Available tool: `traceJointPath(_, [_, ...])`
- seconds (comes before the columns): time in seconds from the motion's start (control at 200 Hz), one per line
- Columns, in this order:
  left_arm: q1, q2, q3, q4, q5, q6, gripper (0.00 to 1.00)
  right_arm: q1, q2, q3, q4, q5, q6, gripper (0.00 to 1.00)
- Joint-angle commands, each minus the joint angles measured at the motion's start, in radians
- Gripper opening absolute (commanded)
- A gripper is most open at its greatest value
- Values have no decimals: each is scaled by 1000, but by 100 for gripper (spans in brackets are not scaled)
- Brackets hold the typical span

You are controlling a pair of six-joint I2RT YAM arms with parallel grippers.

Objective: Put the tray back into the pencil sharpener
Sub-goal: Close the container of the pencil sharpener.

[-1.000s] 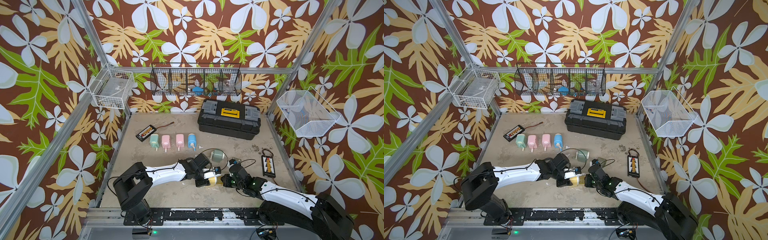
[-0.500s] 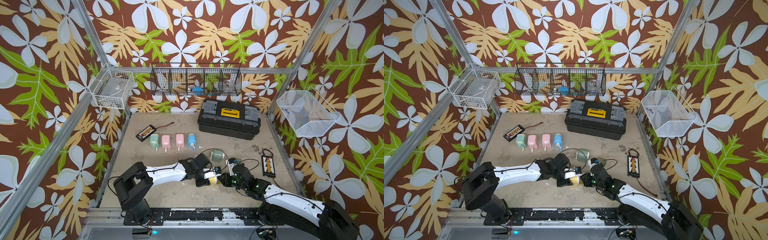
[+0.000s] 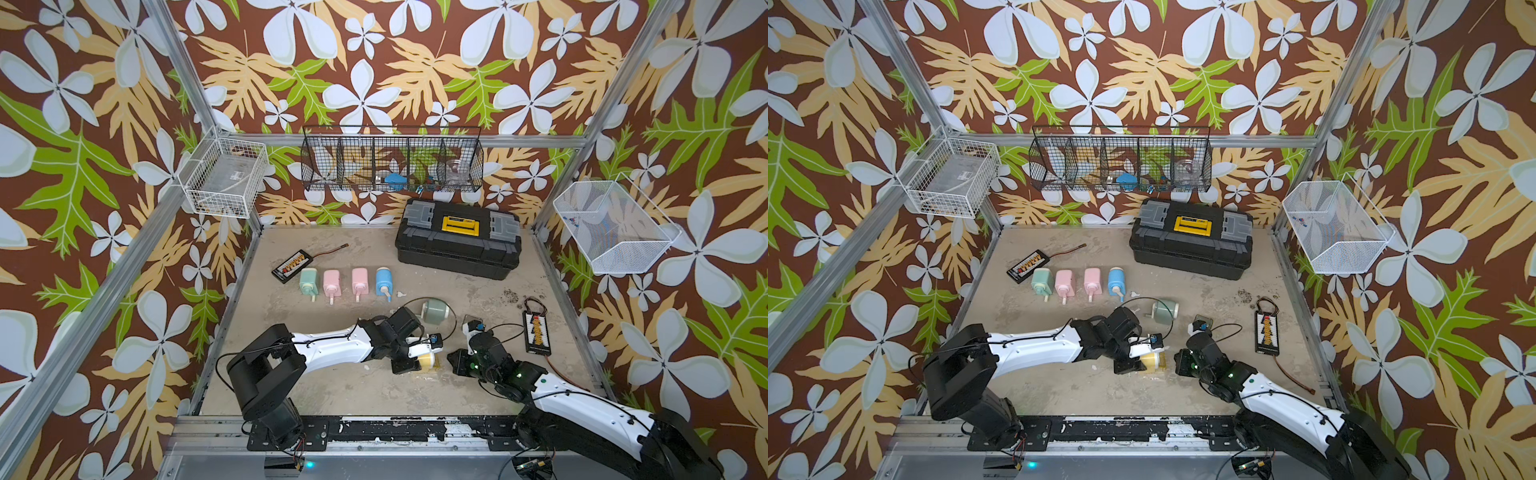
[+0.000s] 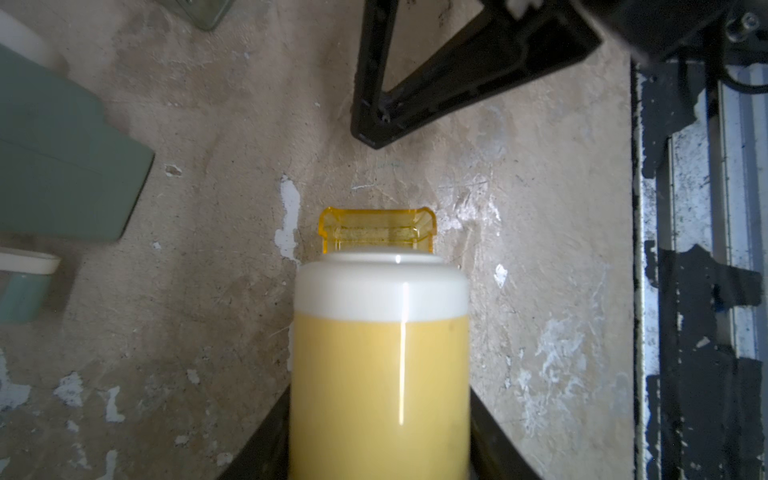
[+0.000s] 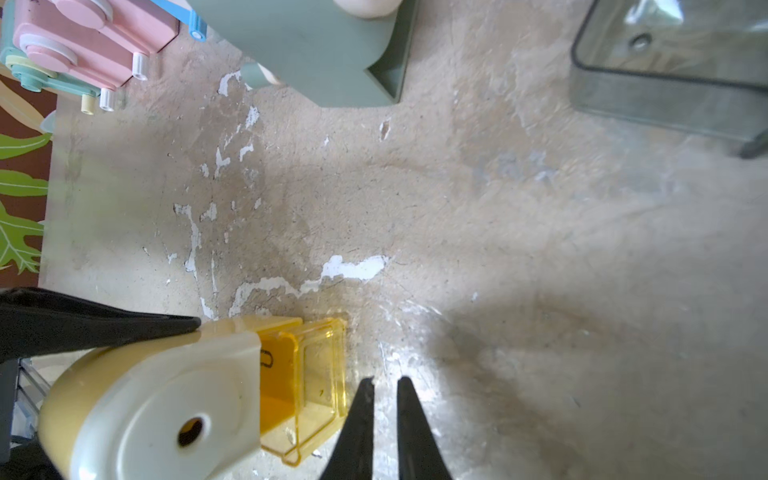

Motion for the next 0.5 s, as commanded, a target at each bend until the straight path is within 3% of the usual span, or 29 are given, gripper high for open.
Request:
traceJointPath(0.0, [-1,5,-5,-13,-34,9,37,-1,37,5,88,-54,-26,14])
traceJointPath(0.495, [1,-3,-12,1,-30,7,36,-1,173,-1,246,-215,-53,13])
